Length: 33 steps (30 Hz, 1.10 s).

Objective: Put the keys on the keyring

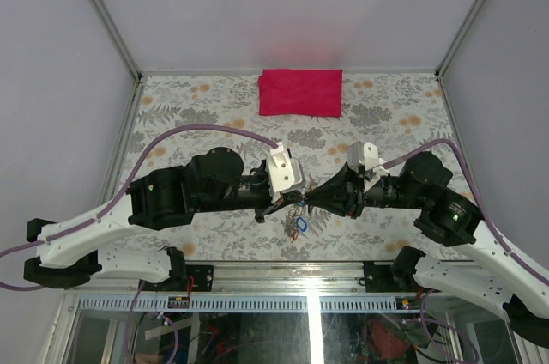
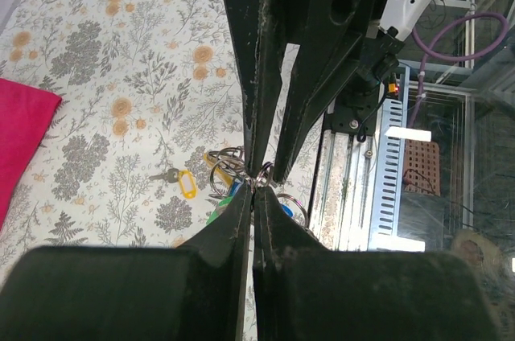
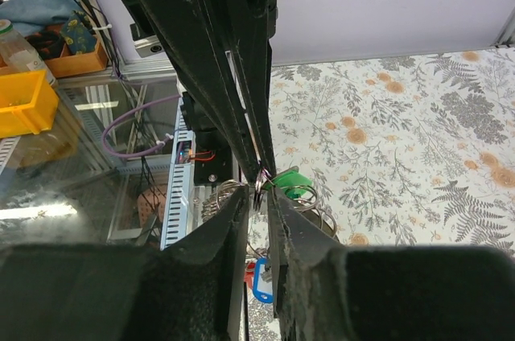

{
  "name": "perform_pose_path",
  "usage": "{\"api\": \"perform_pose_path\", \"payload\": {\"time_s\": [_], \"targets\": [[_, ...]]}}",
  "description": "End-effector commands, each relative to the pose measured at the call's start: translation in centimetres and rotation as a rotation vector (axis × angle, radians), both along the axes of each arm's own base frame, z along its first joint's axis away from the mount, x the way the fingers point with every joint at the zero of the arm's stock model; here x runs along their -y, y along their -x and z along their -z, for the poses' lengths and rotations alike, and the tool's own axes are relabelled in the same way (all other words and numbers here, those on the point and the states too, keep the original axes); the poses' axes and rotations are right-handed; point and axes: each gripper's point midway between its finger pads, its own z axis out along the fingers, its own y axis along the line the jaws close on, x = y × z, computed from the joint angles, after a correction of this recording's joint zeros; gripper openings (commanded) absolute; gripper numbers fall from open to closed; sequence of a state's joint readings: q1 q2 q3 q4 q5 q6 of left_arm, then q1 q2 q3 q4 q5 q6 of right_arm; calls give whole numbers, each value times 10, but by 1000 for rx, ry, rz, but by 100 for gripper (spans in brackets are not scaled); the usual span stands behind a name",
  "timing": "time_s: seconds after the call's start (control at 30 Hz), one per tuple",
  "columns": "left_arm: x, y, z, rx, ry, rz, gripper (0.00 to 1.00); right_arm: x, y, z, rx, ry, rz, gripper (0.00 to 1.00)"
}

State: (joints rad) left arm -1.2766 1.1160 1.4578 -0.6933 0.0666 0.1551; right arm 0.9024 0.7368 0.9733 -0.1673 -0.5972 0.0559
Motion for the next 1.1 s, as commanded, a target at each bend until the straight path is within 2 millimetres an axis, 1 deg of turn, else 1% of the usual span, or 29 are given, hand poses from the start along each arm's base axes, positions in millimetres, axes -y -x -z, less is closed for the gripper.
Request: {"api": "perform_pose_path", "payload": {"time_s": [0.0,0.07,0.17,0.23,0.37,0.53,0.57,0.63,0.73,0.87,0.97,1.07], "targets": [[1,-2,-32,39,95,-10,0,-4,3,-23,44,-68,-33,19],[1,-2,-32,39,97,-11,0,-5,3,-21,39,-64,-34,13],[0,-3,-33,40,100,-17,0,-4,2,-21,40,-64,-27,0],[0,-3,-34,40,104,-19,0,-3,2,-22,48,-69,-22,0],[-3,-3,-39,44,137,-25,1,6,8,-33,97,-108,-20,0],[-15,4,-51,56,231,-14,16,17,16,-46,167,-149,-24,0],[-16,5,-51,58,252,-10,21,18,18,-48,177,-154,-29,0],[-20,9,-55,61,298,-1,24,20,22,-51,195,-160,-44,0],[-25,13,-56,62,342,12,29,22,29,-56,214,-169,-75,0],[-23,18,-55,58,369,37,33,24,35,-61,223,-177,-102,0],[-17,24,-56,50,387,78,35,24,34,-63,222,-182,-95,0],[-10,30,-57,36,415,122,37,24,28,-66,213,-194,-60,0]]}}
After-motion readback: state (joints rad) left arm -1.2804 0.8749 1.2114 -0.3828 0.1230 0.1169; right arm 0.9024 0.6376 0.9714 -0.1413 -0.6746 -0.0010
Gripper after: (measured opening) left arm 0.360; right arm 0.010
